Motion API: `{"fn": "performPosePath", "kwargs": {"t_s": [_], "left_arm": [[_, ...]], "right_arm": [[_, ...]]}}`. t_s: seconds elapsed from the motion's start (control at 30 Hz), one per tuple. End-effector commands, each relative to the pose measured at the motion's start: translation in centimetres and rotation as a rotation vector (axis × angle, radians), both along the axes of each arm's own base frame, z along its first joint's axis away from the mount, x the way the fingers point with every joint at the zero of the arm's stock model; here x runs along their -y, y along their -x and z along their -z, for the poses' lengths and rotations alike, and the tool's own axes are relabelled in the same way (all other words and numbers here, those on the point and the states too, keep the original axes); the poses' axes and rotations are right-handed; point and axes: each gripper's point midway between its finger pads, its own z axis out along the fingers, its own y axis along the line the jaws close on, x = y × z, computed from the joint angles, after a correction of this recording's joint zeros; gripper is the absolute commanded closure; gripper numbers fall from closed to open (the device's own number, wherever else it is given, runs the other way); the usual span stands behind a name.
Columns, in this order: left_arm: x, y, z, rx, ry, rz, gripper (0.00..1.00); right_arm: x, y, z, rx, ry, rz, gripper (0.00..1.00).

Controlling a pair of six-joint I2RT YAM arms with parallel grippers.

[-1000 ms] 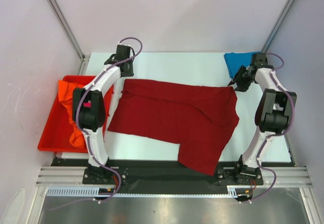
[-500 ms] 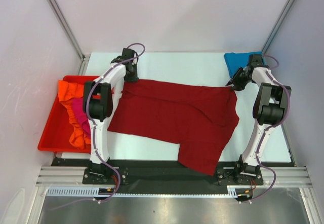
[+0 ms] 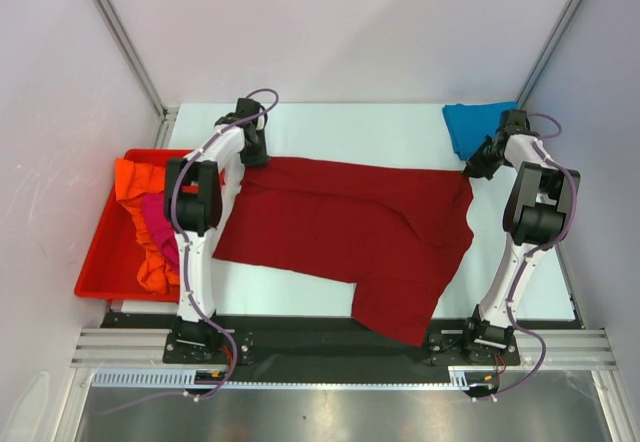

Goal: Fold and stack the t-shirts
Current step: Fold the tshirt

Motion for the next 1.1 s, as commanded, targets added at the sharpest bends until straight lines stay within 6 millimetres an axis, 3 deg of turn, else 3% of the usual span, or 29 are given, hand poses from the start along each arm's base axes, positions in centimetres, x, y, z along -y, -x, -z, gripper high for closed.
{"fn": "performPosePath", "kwargs": {"t_s": [0.0, 0.03, 0.07, 0.17, 0.27, 0.3, 0.33, 0.43, 0.47, 0.53, 0.57, 0.63, 0.67, 0.77, 0.8, 0.9, 1.07], "left_arm": [[0.4, 0.5, 0.3, -0.019, 0.033, -0.008, 0.73], [0.4, 0.4, -0.2, -0.009, 0.035, -0.008, 0.73], [0.4, 0.4, -0.4, -0.005, 0.036, -0.006, 0.73], [0.2, 0.3, -2.3, 0.030, 0.023, 0.000, 0.70], [-0.7, 0.7, -4.9, 0.076, -0.017, -0.019, 0.67], [-1.0, 0.9, -5.4, 0.084, -0.026, -0.023, 0.66], [-1.1, 1.0, -6.0, 0.097, -0.029, -0.026, 0.66], [-1.3, 2.4, -7.3, 0.120, -0.019, -0.035, 0.65], [-1.2, 3.2, -6.6, 0.106, -0.011, -0.034, 0.65], [-0.8, 3.8, -7.3, 0.125, 0.007, -0.029, 0.66], [-0.8, 4.7, -6.6, 0.107, 0.003, -0.028, 0.66], [-0.6, 5.1, -7.1, 0.130, 0.012, -0.022, 0.66], [-0.6, 5.5, -6.6, 0.118, 0.016, -0.023, 0.66], [0.0, 5.8, -6.3, 0.100, 0.037, -0.011, 0.67], [0.1, 5.9, -6.2, 0.096, 0.043, -0.010, 0.67], [0.4, 6.2, -5.9, 0.095, 0.064, -0.007, 0.68], [0.4, 6.6, -4.9, 0.079, 0.061, -0.008, 0.69]], "right_arm": [[2.2, -1.0, -1.9, 0.052, 0.066, 0.035, 1.00], [1.9, -1.1, -1.6, 0.051, 0.050, 0.022, 0.98], [1.8, -1.1, -1.4, 0.043, 0.045, 0.018, 0.83], [1.1, -0.6, -2.5, 0.032, 0.055, -0.006, 0.62], [0.5, 0.3, -5.9, 0.045, 0.161, -0.050, 0.51], [0.4, 1.7, -6.3, 0.001, 0.185, -0.057, 0.50], [-0.5, 2.2, -7.9, 0.017, 0.207, -0.072, 0.49], [-3.3, 4.6, -8.8, 0.008, 0.194, -0.131, 0.49], [-5.7, 5.3, -10.2, 0.043, 0.193, -0.185, 0.49], [-7.3, 7.0, -9.8, 0.024, 0.213, -0.241, 0.52], [-10.8, 7.8, -10.6, 0.056, 0.226, -0.334, 0.55], [-13.5, 9.2, -9.7, 0.056, 0.223, -0.416, 0.63], [-15.9, 10.1, -9.4, 0.056, 0.218, -0.475, 0.69], [-18.6, 12.1, -7.2, 0.006, 0.211, -0.531, 0.90], [-20.0, 12.5, -6.6, 0.004, 0.213, -0.561, 0.91], [-22.0, 13.9, -4.5, -0.041, 0.200, -0.589, 0.91], [-22.2, 14.5, -2.1, -0.088, 0.239, -0.599, 0.90]]}}
